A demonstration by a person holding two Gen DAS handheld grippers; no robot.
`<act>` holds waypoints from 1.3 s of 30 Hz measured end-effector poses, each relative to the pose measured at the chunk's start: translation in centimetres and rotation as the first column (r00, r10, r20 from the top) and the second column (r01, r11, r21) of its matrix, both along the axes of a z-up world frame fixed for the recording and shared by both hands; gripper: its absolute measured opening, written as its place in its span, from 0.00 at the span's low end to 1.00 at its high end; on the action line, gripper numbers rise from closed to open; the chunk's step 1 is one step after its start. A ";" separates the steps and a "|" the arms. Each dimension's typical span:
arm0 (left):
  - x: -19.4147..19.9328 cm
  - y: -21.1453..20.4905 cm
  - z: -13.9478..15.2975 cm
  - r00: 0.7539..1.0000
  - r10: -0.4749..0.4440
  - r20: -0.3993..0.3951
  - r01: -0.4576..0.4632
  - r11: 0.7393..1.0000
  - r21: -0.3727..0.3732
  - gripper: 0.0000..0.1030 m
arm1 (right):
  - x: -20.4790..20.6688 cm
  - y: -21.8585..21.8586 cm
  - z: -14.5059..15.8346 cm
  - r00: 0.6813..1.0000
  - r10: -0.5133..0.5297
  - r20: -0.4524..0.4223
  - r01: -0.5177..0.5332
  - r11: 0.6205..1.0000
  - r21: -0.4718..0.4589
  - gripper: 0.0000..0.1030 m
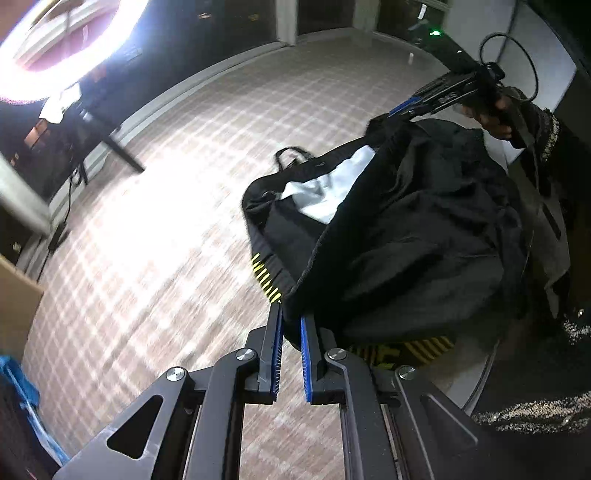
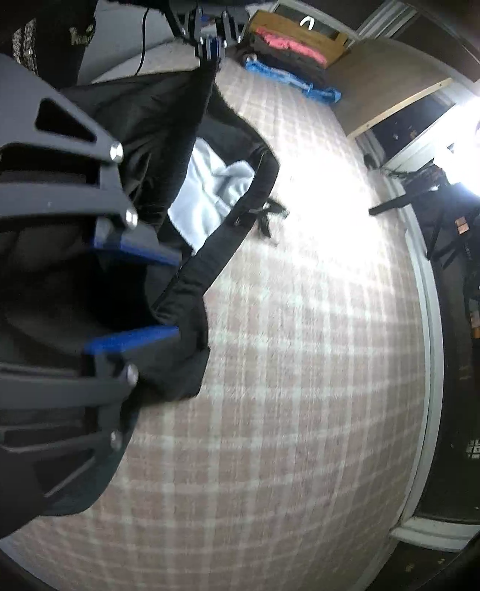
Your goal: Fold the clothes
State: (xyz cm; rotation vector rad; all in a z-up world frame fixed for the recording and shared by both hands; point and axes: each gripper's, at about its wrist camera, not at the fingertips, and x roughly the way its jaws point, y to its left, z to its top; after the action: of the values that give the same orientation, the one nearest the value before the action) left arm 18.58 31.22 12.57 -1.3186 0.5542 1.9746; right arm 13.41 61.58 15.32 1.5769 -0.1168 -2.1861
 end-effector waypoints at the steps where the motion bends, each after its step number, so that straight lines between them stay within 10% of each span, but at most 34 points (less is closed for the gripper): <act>1: -0.4 -0.6 -0.2 1.000 0.021 0.006 -0.021 1.000 0.006 0.08 | -0.1 0.2 0.0 1.000 -0.004 -0.001 0.004 1.000 -0.031 0.46; 8: -2.8 -5.2 -1.8 0.987 0.149 0.063 -0.151 0.988 0.026 0.08 | -0.3 -0.1 -0.5 1.000 0.023 -0.008 -0.024 0.984 -0.179 0.47; 15: -3.5 -5.5 -3.1 0.984 0.157 0.085 -0.160 0.987 0.031 0.08 | -1.9 -3.4 -4.4 0.996 0.058 0.061 -0.054 0.996 -0.064 0.57; 21: -3.5 -5.6 -2.8 0.986 0.150 0.066 -0.153 0.987 0.042 0.08 | -1.0 -3.8 -3.1 1.000 0.007 -0.010 -0.008 0.995 -0.099 0.08; 31: 0.4 -12.2 11.3 0.961 0.196 -0.195 -0.164 0.972 0.168 0.07 | 6.4 -8.6 16.6 0.884 0.013 -0.467 -0.063 0.994 -0.092 0.07; 39: -3.8 -17.9 24.5 0.832 0.296 -0.469 -0.274 0.955 0.116 0.07 | 0.8 -18.0 29.2 0.754 0.026 -0.657 -0.047 0.999 -0.015 0.07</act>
State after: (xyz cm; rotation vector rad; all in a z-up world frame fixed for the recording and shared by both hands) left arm 14.75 13.34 37.05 -0.9096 0.5597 2.5784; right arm 14.17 43.58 44.49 0.6944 0.1000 -2.5524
